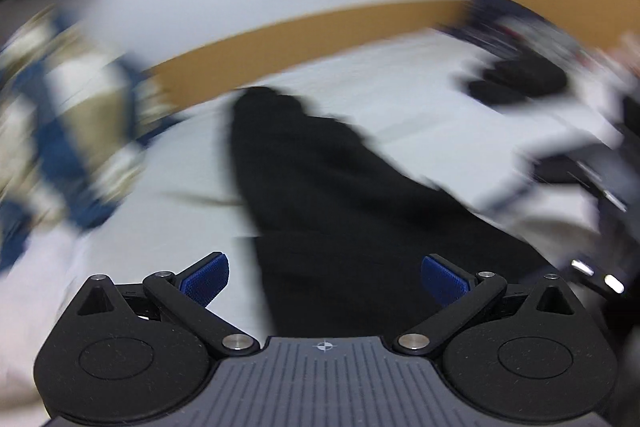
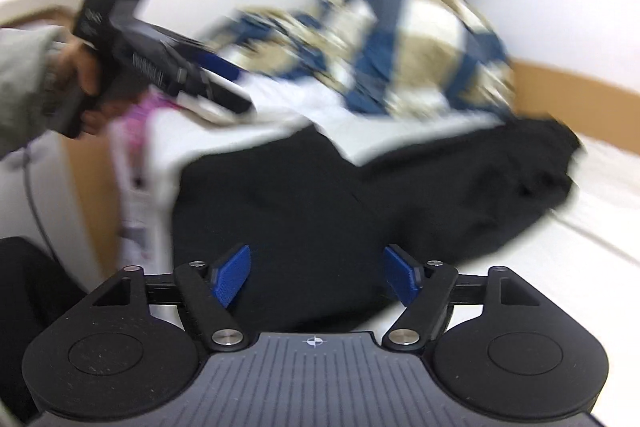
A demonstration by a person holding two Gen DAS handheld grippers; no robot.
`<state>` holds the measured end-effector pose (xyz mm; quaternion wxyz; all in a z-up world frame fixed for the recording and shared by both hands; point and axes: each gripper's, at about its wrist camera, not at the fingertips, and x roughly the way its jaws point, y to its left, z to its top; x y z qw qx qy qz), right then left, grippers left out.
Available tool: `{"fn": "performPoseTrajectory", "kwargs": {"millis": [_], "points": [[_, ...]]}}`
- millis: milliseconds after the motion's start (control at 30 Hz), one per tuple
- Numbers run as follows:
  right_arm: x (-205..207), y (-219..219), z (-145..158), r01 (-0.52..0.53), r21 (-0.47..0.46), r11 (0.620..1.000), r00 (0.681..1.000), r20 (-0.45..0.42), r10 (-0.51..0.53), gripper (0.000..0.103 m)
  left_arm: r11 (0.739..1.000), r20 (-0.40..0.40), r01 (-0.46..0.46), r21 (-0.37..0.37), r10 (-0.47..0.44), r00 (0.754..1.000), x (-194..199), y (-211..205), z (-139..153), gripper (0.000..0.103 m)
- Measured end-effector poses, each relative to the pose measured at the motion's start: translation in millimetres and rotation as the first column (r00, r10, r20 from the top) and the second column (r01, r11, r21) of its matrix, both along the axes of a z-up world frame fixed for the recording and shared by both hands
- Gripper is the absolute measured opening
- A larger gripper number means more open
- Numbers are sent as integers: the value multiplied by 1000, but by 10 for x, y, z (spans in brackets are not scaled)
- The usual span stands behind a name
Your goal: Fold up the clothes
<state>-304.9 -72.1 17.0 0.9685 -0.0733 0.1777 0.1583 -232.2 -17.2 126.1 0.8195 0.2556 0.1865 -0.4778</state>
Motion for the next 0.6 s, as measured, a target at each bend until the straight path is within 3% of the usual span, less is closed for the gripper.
{"fn": "performPoseTrajectory", "kwargs": {"millis": [100, 200, 300, 400, 500, 600], "points": [[79, 87, -57, 4, -45, 999, 1000, -26, -5, 87, 989, -15, 21, 148, -19, 1000, -145, -228, -217, 102], [229, 32, -130, 45, -21, 999, 992, -118, -47, 87, 977, -55, 37, 209, -26, 998, -149, -341, -365, 102], [207, -85, -122, 71, -3, 997, 989, -127, -70, 87, 937, 4, 8, 349, -9, 1000, -122, -430, -523, 103], [157, -146, -95, 67, -24, 997, 994, -90, -69, 88, 939, 21, 3, 345, -10, 1000, -97, -427, -466, 103], [68, -204, -122, 39, 4, 999, 999, -20, -39, 88, 943, 90, -8, 334, -23, 996, -217, -421, -363, 102], [-35, -200, -131, -6, -20, 1000, 999, 39, 6, 88, 915, 213, 33, 402, -128, 969, -411, -361, -369, 102]]}}
